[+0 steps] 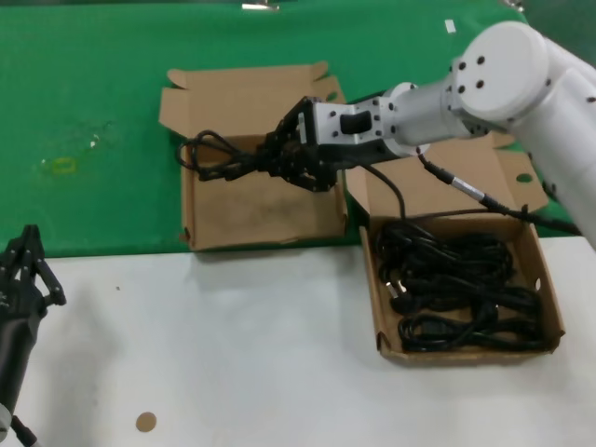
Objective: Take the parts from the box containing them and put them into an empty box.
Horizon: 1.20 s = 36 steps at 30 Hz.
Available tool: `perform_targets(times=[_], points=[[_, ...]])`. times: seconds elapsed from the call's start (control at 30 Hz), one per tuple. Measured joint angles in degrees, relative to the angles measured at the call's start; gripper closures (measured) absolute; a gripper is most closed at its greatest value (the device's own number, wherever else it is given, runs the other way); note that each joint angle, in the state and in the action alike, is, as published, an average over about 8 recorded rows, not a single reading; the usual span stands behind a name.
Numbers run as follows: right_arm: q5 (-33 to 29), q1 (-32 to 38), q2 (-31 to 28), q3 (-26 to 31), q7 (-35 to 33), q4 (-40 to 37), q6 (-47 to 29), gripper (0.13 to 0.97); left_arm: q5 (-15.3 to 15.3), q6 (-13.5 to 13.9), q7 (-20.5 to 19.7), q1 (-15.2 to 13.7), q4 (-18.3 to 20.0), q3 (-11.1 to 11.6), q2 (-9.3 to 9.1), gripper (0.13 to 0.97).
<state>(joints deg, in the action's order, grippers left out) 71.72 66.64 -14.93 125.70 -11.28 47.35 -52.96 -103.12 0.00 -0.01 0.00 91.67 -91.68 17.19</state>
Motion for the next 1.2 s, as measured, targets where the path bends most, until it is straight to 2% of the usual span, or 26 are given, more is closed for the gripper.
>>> perform_targets(times=[0.5, 0.77, 1.07, 1.2], points=[[2.7, 6.6, 8.4, -1.8, -12.3, -22.8, 5.7, 0.853, 0.0, 0.0, 0.0, 0.0, 0.0, 0.0, 0.00, 0.945], [4.1, 9.6, 11.6, -3.2, -18.3, -32.1, 8.5, 0.847, 0.0, 0.0, 0.0, 0.0, 0.0, 0.0, 0.00, 0.945], [5.3, 11.9, 13.7, -4.8, -23.4, -39.4, 10.7, 0.772, 0.0, 0.0, 0.0, 0.0, 0.0, 0.0, 0.00, 0.945], [5.7, 12.5, 14.1, -5.4, -24.5, -40.9, 11.1, 0.700, 0.0, 0.0, 0.0, 0.0, 0.0, 0.0, 0.00, 0.945]])
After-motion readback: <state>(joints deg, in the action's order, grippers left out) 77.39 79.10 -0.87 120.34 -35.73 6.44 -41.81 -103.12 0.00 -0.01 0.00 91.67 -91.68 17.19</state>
